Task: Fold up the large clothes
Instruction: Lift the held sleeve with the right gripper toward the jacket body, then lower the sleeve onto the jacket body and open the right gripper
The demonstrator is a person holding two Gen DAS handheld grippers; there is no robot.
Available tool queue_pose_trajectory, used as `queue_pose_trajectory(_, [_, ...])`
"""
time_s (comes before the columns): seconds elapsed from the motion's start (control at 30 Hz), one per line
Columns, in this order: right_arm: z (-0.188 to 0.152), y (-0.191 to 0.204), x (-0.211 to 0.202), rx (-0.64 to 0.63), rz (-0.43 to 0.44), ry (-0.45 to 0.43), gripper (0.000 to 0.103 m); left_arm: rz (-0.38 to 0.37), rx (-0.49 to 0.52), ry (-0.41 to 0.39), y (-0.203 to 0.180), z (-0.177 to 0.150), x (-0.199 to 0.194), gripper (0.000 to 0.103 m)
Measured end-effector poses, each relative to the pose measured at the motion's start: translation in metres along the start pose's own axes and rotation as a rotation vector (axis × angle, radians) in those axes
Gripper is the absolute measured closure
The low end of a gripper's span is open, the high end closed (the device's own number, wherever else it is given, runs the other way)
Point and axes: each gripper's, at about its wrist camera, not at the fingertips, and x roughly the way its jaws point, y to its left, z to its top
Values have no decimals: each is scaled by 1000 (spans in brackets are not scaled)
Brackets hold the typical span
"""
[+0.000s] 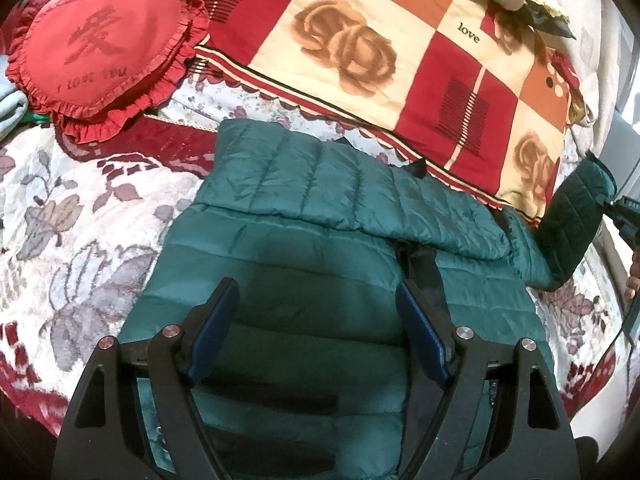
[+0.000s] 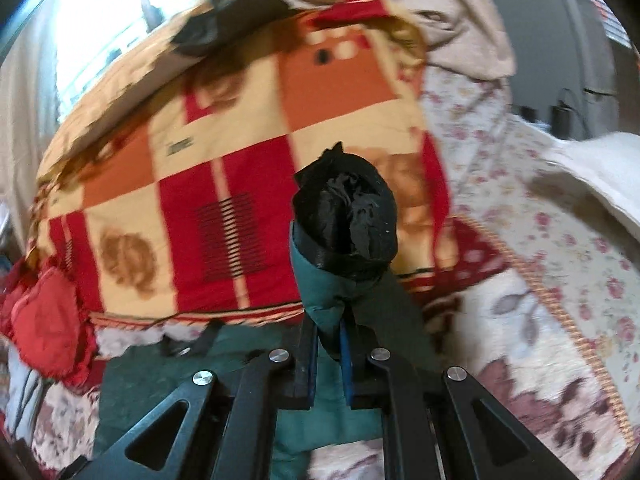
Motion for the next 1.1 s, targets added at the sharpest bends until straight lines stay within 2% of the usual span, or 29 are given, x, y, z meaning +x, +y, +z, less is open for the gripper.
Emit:
queue_pose_trajectory(0.43, [-28, 108, 23, -114, 172, 129, 94, 34, -41, 2, 22, 0, -4, 22])
queue_pose_trajectory(0.73, [-51, 168, 54, -167, 234, 196, 94, 35, -60, 11, 32, -3, -1, 22])
queue_pose_trajectory(1.1, [-79, 218, 87, -183, 302, 292, 94, 30, -90, 17, 46, -3, 0, 22])
